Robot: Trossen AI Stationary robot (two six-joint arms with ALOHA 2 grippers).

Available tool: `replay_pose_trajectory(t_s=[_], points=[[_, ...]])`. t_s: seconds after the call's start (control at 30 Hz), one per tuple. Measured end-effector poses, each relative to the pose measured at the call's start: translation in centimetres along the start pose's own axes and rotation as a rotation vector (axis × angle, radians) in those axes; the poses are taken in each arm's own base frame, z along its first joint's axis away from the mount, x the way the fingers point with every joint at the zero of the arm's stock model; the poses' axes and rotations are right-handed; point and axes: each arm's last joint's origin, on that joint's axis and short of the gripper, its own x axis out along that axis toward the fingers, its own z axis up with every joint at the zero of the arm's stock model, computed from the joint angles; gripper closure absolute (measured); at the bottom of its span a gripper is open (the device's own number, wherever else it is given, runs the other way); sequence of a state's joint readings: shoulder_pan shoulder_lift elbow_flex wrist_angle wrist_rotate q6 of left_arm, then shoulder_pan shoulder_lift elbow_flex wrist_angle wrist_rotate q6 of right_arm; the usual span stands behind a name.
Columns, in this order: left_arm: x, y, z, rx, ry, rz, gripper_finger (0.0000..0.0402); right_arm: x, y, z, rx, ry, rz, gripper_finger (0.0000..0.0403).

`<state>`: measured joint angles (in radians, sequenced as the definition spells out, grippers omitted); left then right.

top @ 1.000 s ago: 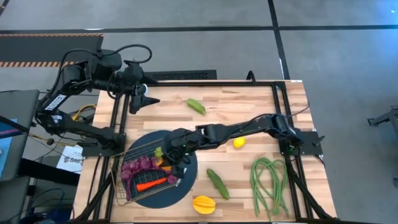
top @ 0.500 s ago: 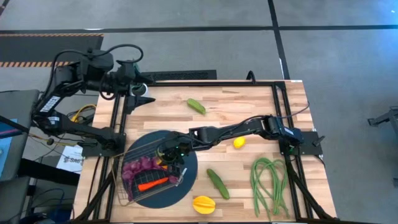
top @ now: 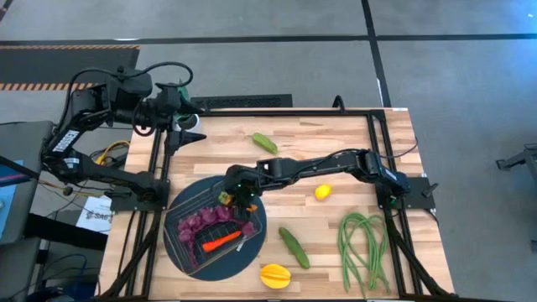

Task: Build produce basket
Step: Put the orange chili pepper into the wire basket, then put the top green cucumber into the wire basket

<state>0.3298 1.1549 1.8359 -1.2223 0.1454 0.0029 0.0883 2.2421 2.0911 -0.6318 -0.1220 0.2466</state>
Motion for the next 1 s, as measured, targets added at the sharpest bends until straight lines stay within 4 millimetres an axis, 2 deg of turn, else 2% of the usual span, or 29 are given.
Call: replay_pose_trajectory(t_s=[0.2,0.43,0.63,0.7,0.8,0.93,1.0], points=[[0.0,0.0,0.0,0.02,0.002,0.0,0.0031,-0.1,1.1,0.8,-0.013,-0.051,0.218,0.0329],[0.0,0.0,0.0,0.03,0.001,-0.001,0.0031,-0.1,1.0,0.7,-0.009,-0.045,0.214,0.0324],[0.0,0.0,0.0,0.03,0.001,-0.001,0.0031,-0.1,0.7,0.7,0.034,-0.032,0.206,0.0191],[0.0,0.0,0.0,0.031,0.001,-0.001,0.0031,-0.1,0.5,0.7,0.058,-0.03,0.204,0.0157],[0.0,0.0,0.0,0.031,0.001,-0.001,0.0031,-0.2,0.3,0.9,0.07,-0.041,0.204,0.0133],[0.0,0.0,0.0,0.03,0.0,0.002,0.0031,-0.7,0.6,1.1,0.066,-0.051,0.209,0.013],[0.0,0.1,0.0,0.023,0.001,0.037,0.0031,-1.7,0.9,1.5,0.049,-0.056,0.21,0.0133]])
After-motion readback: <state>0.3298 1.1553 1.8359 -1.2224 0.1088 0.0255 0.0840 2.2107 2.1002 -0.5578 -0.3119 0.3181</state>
